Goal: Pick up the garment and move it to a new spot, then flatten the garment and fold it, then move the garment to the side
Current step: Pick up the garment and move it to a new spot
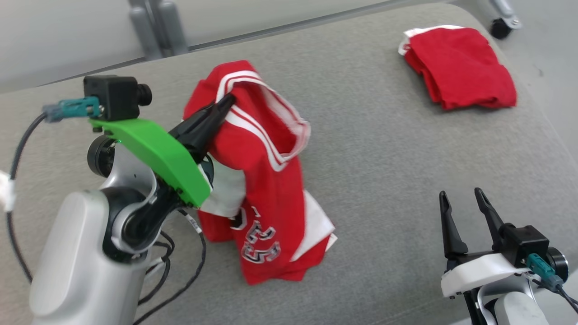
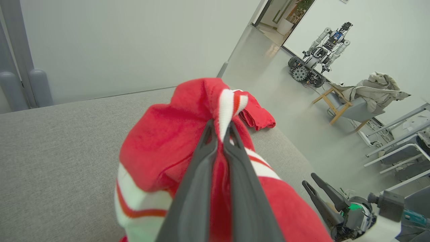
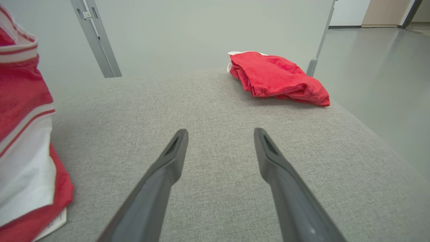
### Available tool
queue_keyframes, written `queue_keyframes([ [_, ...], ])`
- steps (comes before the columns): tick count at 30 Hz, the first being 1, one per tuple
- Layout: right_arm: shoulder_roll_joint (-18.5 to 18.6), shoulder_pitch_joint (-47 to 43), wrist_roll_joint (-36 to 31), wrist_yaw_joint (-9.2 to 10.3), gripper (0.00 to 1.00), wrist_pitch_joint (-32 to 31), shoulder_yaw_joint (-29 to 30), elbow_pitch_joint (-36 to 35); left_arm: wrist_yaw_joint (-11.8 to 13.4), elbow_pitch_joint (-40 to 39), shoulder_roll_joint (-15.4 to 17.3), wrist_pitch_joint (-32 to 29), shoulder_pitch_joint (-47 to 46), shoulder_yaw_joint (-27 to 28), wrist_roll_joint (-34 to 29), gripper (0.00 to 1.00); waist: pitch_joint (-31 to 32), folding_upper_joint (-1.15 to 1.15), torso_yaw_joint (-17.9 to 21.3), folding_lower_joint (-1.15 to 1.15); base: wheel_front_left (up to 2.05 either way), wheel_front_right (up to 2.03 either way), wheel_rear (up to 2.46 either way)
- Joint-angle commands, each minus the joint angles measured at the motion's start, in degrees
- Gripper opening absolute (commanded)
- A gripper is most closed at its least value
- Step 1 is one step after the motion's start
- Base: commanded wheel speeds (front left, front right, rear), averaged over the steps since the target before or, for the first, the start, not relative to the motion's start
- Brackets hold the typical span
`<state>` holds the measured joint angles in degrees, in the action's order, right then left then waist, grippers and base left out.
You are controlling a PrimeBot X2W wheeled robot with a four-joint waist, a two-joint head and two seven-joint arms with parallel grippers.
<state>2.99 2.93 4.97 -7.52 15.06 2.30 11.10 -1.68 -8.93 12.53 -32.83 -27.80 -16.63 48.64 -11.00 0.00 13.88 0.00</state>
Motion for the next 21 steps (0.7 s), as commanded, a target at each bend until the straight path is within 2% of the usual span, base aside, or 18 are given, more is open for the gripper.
queue_keyframes([
  [1, -0.1, 1.0, 0.8, 0.06, 1.0, 0.2, -0.4, 0.2, -0.2, 4.8, -0.1, 1.1, -2.0, 0.1, -1.6, 0.0, -2.7, 0.0, 6.1, 0.0, 0.0, 0.0, 0.0],
  [3, -0.1, 1.3, 1.5, 0.06, 1.0, 0.2, -1.2, 0.5, -1.3, 12.0, 0.1, 3.2, -4.6, -0.4, -3.4, 0.0, -3.4, 0.0, 7.8, 0.0, 0.0, 0.0, 0.0],
  [8, -0.1, 1.2, 2.6, 0.06, 1.0, 0.2, -1.6, 1.3, -4.3, 26.3, -2.4, 13.7, -8.6, -0.9, -5.5, 0.0, -4.4, 0.0, 10.2, 0.0, 0.0, 0.0, 0.0],
  [9, -0.1, 1.1, 2.8, 0.06, 1.0, 0.2, -1.7, 1.5, -4.5, 29.5, -2.2, 16.2, -9.3, -1.0, -6.6, 0.04, -4.5, 0.0, 10.4, 0.0, 0.0, 0.0, 0.0],
  [10, -0.1, 1.0, 2.8, 0.06, 1.0, 0.2, -1.8, 1.7, -4.5, 32.3, -2.2, 17.9, -9.5, -1.0, -7.4, 0.33, -4.4, 0.0, 10.6, 0.0, 0.0, 0.0, 0.0],
  [12, -0.1, 1.0, 2.7, 0.06, 1.0, 0.2, -1.9, 2.3, -4.7, 37.8, -1.9, 21.4, -9.7, -1.2, -9.0, 1.0, -4.2, 0.0, 10.9, 0.0, 0.0, 0.0, 0.0],
  [17, -0.1, 0.4, 1.4, 0.06, 1.0, 0.2, -0.4, 2.7, -4.8, 46.1, 0.0, 32.0, -10.3, -3.8, -15.4, 1.0, -2.7, 0.0, 9.2, 0.0, 0.0, 0.0, 0.0],
  [21, 0.0, -0.7, -0.4, 0.06, 1.0, 0.2, 3.2, 1.3, -3.7, 46.7, -1.3, 40.9, -9.3, -5.6, -19.3, 1.0, -0.2, 0.0, 5.1, 0.0, 0.0, 0.0, 0.0],
])
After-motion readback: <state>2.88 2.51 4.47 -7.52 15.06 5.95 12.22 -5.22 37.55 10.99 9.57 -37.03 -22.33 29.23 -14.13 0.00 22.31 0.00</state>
